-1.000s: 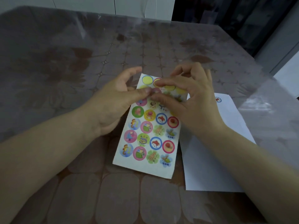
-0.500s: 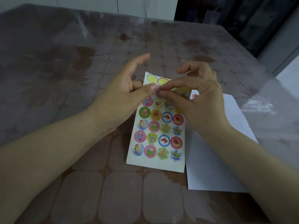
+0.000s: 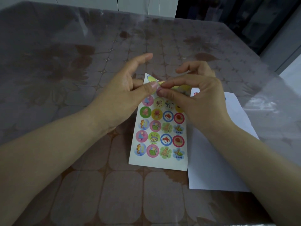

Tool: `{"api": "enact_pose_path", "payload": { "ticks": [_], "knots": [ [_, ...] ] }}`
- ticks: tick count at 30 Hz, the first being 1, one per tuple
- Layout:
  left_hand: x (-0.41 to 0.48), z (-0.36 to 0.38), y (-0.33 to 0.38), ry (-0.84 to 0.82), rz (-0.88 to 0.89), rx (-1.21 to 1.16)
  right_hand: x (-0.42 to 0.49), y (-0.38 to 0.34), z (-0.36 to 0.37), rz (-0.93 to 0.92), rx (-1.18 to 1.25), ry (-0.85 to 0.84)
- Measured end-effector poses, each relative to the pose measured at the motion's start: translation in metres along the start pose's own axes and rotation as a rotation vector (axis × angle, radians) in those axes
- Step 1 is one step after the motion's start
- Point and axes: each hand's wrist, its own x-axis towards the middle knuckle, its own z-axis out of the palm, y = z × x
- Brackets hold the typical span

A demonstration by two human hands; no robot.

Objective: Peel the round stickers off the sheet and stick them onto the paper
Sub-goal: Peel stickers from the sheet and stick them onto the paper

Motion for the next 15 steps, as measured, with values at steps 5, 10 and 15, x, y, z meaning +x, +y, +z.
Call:
{"api": "enact_pose_path", "payload": {
  "ticks": [5, 10, 15],
  "knots": [
    [0.0003, -0.0001, -0.0007, 0.011, -0.021, 0.023, -0.0008, -0.0012, 0.0005, -0.015, -0.011, -0.002],
    [-0.0002, -0.0008, -0.0012, 0.0, -0.065, 0.035, 0.0014, -0.0014, -0.0015, -0.014, -0.027, -0.094],
    [0.0005, -0.0016, -0.0035, 0.011, -0.07, 0.168, 0.0044, 0.001, -0.0072, -0.137, -0.179, -0.157]
  ]
}}
